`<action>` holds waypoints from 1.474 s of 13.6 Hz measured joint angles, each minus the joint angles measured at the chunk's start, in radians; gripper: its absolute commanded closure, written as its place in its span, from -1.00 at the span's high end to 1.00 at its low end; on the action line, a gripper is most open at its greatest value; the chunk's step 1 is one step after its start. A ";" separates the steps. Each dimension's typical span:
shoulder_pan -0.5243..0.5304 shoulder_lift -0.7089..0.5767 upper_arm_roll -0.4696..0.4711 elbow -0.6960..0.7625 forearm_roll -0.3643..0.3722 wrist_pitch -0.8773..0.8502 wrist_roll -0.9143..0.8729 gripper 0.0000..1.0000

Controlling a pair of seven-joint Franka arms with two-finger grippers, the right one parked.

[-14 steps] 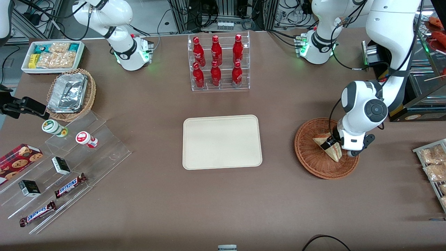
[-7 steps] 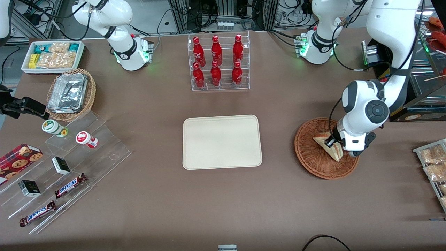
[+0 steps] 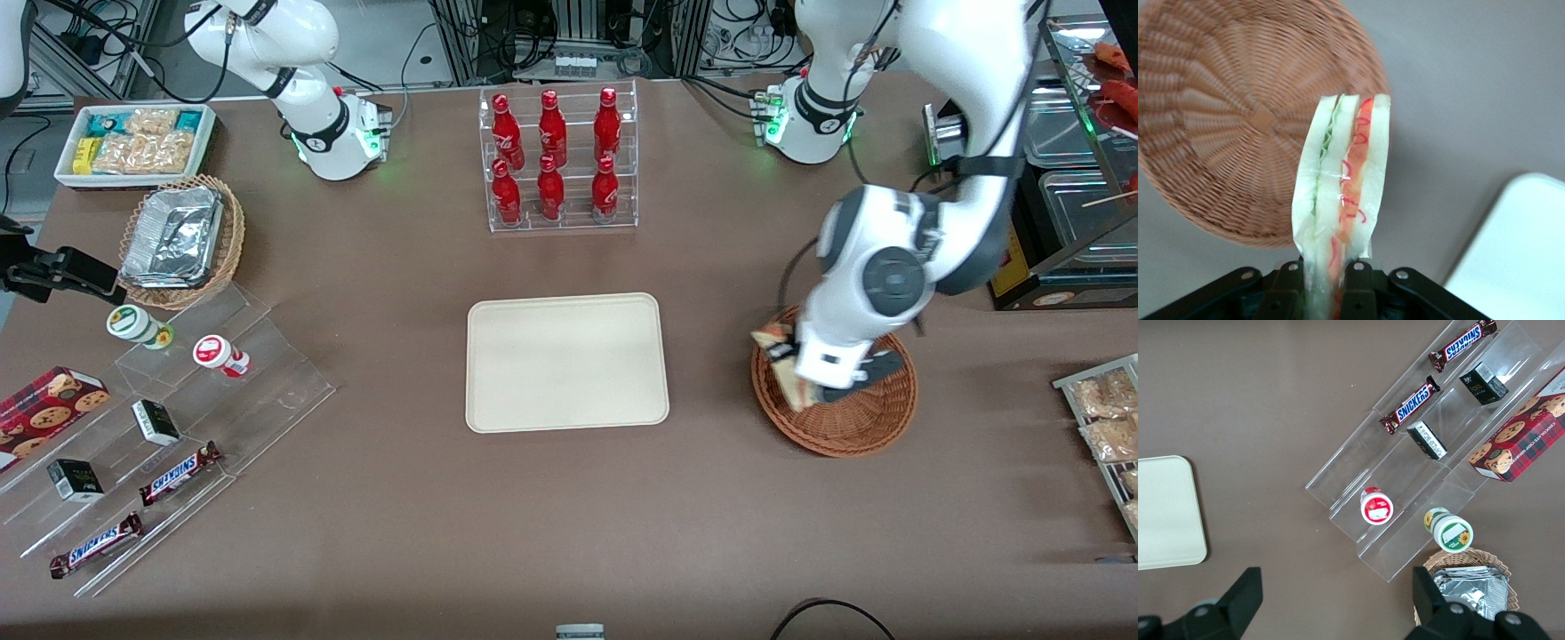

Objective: Place sandwich from basket to tray
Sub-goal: 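Lift the sandwich with the left gripper and carry it toward the cream tray, then lower the sandwich onto the tray and open the left gripper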

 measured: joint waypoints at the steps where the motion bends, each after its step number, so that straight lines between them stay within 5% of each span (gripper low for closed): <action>1: -0.044 0.031 -0.002 0.033 -0.001 -0.007 0.000 -1.00; 11: -0.388 0.366 -0.012 0.414 -0.023 -0.006 -0.139 -1.00; 19: -0.470 0.576 -0.013 0.647 -0.024 0.002 -0.259 -1.00; 20: -0.471 0.584 -0.013 0.650 -0.024 0.011 -0.279 -0.56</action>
